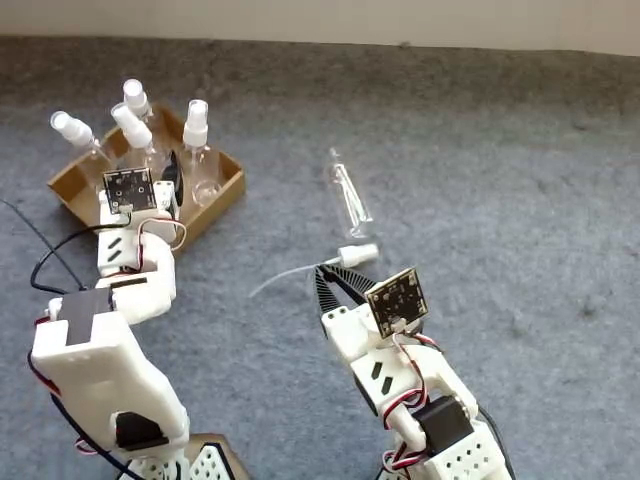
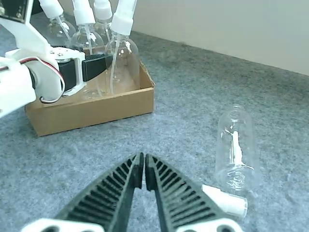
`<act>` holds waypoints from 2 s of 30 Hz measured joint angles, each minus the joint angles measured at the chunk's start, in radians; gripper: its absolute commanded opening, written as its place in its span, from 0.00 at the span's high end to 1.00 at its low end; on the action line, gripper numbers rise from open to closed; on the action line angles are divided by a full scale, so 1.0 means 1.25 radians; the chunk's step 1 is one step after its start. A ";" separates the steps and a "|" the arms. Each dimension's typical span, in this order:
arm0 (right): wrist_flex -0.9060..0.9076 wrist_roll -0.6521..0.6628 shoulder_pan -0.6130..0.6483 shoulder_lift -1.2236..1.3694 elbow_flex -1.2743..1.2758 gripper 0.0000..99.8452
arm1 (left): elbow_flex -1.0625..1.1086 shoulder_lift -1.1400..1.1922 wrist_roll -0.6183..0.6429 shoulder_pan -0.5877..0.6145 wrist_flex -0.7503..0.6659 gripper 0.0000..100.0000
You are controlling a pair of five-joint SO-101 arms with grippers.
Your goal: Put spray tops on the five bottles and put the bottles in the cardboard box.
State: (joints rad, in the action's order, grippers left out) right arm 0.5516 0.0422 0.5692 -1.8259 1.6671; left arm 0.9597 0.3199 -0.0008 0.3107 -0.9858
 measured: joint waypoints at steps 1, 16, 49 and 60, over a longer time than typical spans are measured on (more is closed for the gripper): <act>0.000 0.000 0.000 0.000 0.000 0.99 | 0.000 0.000 0.000 0.000 0.000 0.88; 0.000 0.000 0.000 0.000 0.000 0.99 | 0.023 -0.001 0.000 0.000 -0.006 0.88; 0.000 0.000 0.000 0.000 0.000 0.99 | 0.037 -0.004 -0.020 0.006 -0.007 0.83; 0.000 0.000 0.000 0.000 0.000 0.99 | 0.041 -0.004 -0.020 0.015 -0.010 0.83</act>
State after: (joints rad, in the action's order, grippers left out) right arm 0.5516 0.0422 0.5692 -1.8259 1.6671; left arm 1.0104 0.3153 -0.0253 0.3291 -0.9981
